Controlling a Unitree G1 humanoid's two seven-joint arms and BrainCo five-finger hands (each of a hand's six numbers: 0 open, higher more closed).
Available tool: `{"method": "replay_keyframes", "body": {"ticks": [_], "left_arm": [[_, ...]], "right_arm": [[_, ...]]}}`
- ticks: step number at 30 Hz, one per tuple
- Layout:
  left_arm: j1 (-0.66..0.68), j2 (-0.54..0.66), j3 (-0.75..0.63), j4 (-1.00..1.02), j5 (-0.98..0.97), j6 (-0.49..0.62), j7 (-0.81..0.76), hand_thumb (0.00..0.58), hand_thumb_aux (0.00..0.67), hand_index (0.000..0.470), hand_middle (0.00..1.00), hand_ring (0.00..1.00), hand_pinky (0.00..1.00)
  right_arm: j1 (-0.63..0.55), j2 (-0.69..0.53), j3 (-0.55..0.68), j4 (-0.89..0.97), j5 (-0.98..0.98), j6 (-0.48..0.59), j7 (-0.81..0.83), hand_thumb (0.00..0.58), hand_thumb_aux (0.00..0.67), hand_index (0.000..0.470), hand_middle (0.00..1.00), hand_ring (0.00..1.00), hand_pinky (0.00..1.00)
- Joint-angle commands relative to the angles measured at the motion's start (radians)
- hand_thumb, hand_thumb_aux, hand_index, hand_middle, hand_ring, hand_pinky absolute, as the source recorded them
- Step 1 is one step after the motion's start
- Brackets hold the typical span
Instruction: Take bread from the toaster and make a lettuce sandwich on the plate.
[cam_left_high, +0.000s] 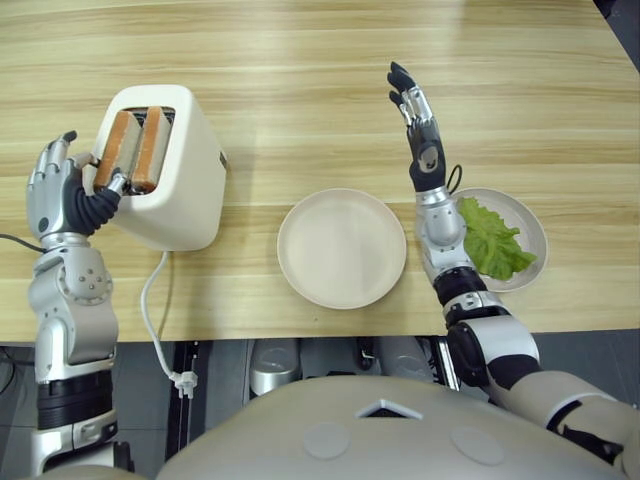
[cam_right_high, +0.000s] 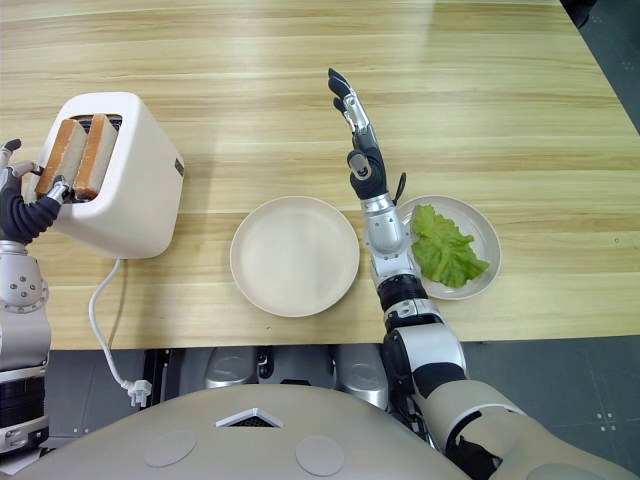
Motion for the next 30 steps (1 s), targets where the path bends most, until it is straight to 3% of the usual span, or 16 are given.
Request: {"method": "replay_keyframes", "body": {"ticks": [1,10,11,12,23,30], "left_arm": [[0.017,0.012,-0.056,0.026,0.013,0.011,-0.056,0.58,0.67,0.46,0.0,0.0,0.0],[0.008,0.009,-0.06,0.029,0.008,0.005,-0.059,0.58,0.67,0.46,0.0,0.0,0.0],[0.005,0.009,-0.055,0.024,0.008,0.004,-0.054,0.58,0.67,0.46,0.29,0.29,0.29],[0.001,0.009,-0.05,0.022,0.007,0.002,-0.049,0.58,0.67,0.46,1.0,1.0,1.0],[-0.098,-0.044,0.087,-0.162,0.019,-0.077,0.221,0.58,0.67,0.46,1.0,1.0,1.0],[-0.153,-0.071,0.099,-0.284,-0.013,-0.171,0.279,0.58,0.67,0.46,1.0,1.0,1.0]], "right_arm": [[-0.009,0.0,0.007,0.018,-0.008,0.018,-0.009,0.0,0.0,0.0,0.0,0.0,0.0],[-0.014,0.001,0.01,0.028,-0.023,0.025,-0.023,0.0,0.0,0.0,0.0,0.0,0.0],[-0.015,0.001,0.01,0.029,-0.025,0.025,-0.024,0.0,0.0,0.0,0.0,0.0,0.0],[-0.015,0.001,0.011,0.029,-0.026,0.025,-0.025,0.0,0.0,0.0,0.0,0.0,0.0],[-0.017,-0.002,0.014,0.036,-0.033,0.028,-0.03,0.0,0.0,0.0,0.0,0.0,0.0],[-0.024,-0.006,0.001,0.029,-0.015,0.02,-0.04,0.0,0.0,0.0,0.0,0.0,0.0]]}}
